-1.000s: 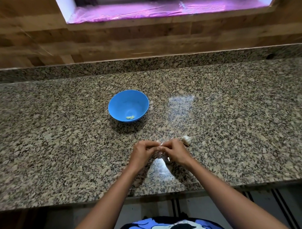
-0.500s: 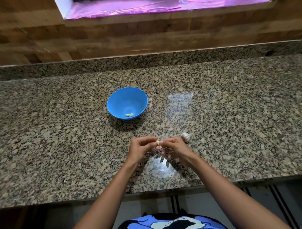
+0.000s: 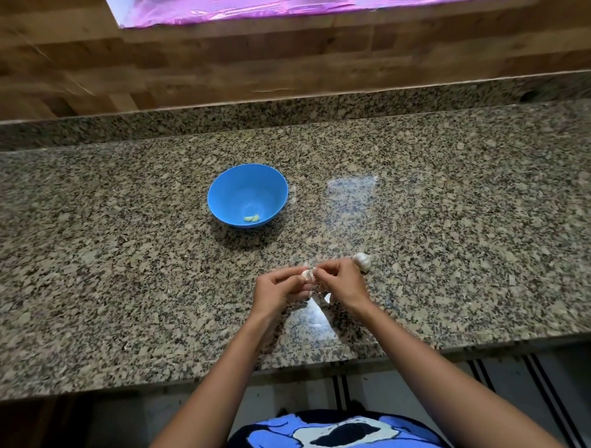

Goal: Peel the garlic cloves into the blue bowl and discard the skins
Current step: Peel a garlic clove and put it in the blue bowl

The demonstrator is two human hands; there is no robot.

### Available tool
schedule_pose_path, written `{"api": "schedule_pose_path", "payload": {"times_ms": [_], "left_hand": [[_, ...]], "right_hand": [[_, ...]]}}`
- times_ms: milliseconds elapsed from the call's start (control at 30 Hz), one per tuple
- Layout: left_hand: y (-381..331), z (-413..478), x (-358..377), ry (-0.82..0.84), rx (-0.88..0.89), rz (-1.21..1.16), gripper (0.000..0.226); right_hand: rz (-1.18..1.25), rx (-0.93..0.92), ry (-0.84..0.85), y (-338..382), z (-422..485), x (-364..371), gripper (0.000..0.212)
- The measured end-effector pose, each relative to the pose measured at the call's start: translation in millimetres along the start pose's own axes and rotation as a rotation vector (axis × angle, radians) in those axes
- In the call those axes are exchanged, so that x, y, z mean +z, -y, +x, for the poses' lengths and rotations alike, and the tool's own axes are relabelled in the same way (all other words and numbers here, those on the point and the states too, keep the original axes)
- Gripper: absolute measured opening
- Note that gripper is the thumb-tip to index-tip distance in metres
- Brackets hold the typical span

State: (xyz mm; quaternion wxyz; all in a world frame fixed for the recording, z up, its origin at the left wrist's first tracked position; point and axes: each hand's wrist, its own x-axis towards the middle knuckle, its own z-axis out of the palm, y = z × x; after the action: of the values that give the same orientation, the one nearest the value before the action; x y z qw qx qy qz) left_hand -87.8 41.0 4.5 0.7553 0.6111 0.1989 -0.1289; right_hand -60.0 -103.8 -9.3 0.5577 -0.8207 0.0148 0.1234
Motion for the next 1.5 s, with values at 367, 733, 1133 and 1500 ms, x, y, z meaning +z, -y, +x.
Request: {"api": "schedule_pose_path", "payload": {"times_ms": [367, 733, 1133, 1500], "left_hand": [[-2.5, 1.8, -6.2, -0.028, 0.018, 0.075, 0.018], [-0.4, 5.7, -6.3, 0.016, 0.206, 0.324, 0.014], [-9.4, 7.8, -16.3, 0.174, -0.063, -0.085, 0.024], [-7.1, 7.4, -16.0, 0.133, -0.238, -0.355, 0.033]], "right_hand": [[0.013, 0.010, 0.047, 1.8, -2.3, -0.1, 0.015], [-0.148, -0.001, 0.070, 16.9, -2.0, -2.9, 0.007], [0.187, 0.134, 0.217, 23.3, -1.1, -17.0, 0.012], [0.533, 0.398, 0.230, 5.6, -0.6, -7.5, 0.011]]}}
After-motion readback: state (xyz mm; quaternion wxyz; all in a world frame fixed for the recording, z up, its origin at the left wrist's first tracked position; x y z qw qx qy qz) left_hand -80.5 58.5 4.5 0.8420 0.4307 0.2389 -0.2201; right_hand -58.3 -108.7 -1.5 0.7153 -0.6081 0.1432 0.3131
